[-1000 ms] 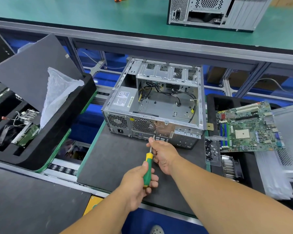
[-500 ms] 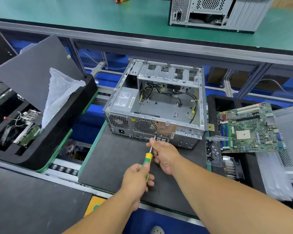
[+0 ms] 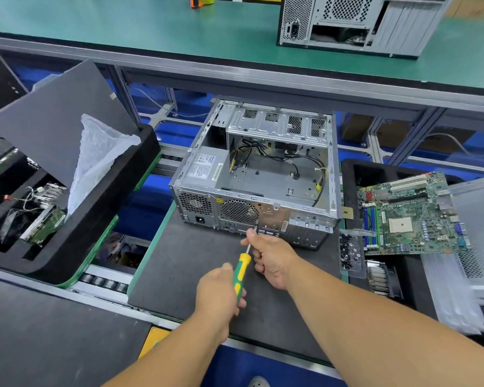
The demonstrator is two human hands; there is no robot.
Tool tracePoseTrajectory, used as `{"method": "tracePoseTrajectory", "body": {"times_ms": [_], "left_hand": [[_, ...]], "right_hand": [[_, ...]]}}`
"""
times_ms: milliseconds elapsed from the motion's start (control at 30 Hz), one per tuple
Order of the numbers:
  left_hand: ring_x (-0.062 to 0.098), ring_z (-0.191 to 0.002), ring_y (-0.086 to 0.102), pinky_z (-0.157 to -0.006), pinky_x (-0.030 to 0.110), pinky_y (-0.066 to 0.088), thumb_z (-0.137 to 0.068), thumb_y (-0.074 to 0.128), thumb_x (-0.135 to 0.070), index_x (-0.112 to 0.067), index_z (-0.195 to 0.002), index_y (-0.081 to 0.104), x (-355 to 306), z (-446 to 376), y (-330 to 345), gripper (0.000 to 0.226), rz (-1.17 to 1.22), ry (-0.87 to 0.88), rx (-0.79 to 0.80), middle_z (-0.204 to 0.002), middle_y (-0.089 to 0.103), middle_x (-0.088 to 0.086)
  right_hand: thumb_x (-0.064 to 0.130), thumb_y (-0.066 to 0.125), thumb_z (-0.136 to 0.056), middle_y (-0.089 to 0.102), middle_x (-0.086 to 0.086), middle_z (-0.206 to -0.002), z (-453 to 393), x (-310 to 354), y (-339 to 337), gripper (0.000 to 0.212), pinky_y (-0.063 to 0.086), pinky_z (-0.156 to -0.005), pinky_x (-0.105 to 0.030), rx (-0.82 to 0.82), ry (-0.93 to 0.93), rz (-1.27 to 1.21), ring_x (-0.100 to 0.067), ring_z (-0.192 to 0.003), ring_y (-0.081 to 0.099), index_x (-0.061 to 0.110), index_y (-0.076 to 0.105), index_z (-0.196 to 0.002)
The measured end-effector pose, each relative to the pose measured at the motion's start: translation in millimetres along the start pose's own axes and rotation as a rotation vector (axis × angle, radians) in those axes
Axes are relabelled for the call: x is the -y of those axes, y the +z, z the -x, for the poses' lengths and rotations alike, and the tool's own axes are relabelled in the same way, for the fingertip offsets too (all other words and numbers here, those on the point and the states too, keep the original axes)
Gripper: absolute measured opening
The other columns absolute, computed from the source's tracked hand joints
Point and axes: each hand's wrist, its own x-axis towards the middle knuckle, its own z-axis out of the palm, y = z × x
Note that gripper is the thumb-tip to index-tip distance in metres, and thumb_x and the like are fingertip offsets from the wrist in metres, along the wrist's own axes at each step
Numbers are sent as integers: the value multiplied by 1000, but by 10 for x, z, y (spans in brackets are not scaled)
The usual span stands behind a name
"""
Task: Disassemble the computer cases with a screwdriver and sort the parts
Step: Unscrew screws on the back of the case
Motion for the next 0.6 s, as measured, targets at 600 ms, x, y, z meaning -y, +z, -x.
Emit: {"method": "tracePoseTrajectory", "body": {"times_ms": [600], "left_hand": [[17,-53,57,-47,36,45,-98,69,-32,-9,-87,61,25,70,16,26,-246,281,84,-67,65,4]], "right_hand": [[44,69,-95,30,4,-56,17,-9,-19,35,25,-46,-24,2,-5,-24,-9,-48,26,11,74,-85]]}}
